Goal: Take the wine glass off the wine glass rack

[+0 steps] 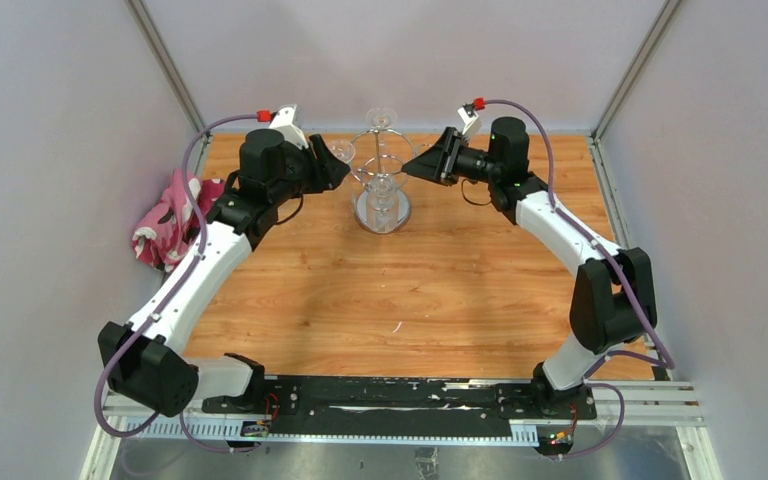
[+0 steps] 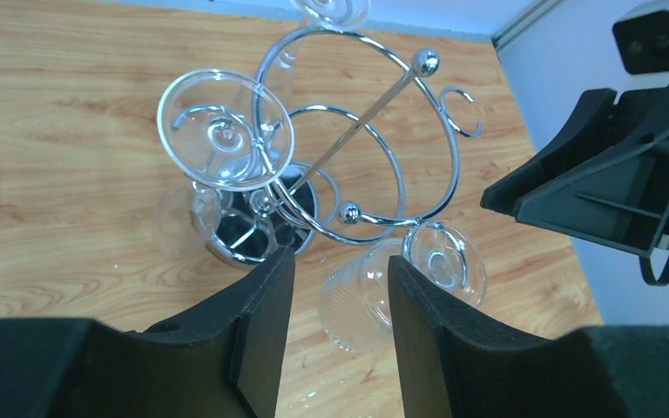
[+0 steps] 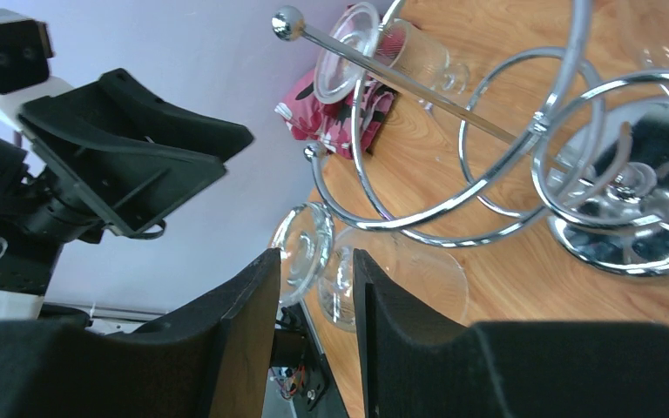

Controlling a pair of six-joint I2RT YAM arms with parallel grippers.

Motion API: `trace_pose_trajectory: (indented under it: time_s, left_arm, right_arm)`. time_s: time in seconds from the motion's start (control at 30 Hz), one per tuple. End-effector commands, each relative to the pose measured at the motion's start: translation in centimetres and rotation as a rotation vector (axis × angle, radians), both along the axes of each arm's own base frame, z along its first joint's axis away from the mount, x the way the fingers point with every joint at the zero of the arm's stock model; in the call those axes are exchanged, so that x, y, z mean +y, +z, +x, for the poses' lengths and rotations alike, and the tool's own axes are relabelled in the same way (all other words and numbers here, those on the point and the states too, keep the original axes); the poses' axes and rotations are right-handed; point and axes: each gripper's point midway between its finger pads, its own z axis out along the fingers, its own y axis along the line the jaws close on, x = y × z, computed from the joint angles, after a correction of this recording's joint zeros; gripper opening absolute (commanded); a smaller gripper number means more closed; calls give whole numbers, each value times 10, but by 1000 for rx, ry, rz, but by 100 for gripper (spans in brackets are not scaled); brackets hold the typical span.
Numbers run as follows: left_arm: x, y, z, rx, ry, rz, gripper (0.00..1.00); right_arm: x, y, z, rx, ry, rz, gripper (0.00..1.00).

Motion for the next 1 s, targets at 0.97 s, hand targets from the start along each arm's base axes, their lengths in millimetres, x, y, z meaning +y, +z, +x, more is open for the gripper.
trace_pose_trajectory:
  time_s: [0.97]
  left_arm:
    - [-50,-11,-26,38,-140,-41,48]
  right_arm:
    - [38,-7,-27,27,119,-11,39]
